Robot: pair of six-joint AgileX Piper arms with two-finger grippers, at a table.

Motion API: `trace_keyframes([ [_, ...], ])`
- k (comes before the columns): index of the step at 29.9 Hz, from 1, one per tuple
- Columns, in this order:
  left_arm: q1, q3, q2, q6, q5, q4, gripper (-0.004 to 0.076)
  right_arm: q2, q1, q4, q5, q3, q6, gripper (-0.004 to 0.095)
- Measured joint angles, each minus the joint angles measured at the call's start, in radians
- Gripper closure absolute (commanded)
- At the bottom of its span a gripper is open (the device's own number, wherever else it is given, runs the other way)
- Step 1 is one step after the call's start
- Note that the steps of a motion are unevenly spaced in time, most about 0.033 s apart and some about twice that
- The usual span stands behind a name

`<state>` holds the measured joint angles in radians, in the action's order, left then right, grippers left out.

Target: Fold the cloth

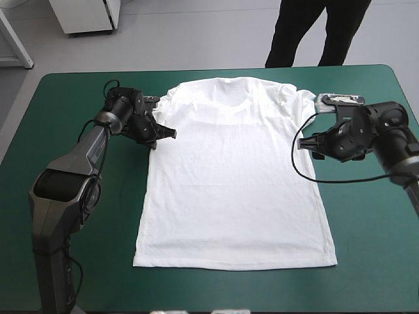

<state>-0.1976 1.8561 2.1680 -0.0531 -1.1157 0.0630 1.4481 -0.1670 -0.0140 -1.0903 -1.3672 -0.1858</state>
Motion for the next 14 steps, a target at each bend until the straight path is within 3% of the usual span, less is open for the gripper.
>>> trace_keyframes([
  [7,0.0,0.001,0.001,0.002,0.0,0.002,0.0734,0.207,0.084,0.06,-0.042,-0.204,0.042,0.0331],
  [14,0.0,0.001,0.002,0.002,-0.001,0.002,0.0734,0.408,0.09,0.11,-0.073,-0.377,0.076,0.0331],
])
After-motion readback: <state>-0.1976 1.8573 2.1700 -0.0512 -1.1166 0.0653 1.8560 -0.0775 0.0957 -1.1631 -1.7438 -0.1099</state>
